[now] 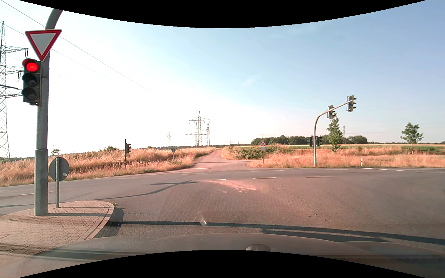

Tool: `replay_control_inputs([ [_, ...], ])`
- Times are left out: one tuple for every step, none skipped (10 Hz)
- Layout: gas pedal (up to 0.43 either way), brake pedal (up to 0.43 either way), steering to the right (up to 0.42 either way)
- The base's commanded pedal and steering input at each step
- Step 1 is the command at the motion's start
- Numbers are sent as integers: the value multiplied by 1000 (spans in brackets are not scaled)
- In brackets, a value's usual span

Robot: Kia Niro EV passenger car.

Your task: Follow the waypoints while adhering to traffic rules and regulations

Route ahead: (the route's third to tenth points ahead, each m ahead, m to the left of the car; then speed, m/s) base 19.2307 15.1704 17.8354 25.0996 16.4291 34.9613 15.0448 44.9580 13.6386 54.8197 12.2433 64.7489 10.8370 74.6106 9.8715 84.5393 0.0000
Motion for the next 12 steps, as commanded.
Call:
replay_control_inputs([
  [0,280,-44],
  [0,280,-44],
  [0,280,-44],
  [0,280,-44],
  [0,280,-44],
  [0,280,-44],
  [0,280,-44],
  [0,280,-44],
  [0,280,-44],
  [0,280,-44],
  [0,280,-44],
  [0,280,-44],
])
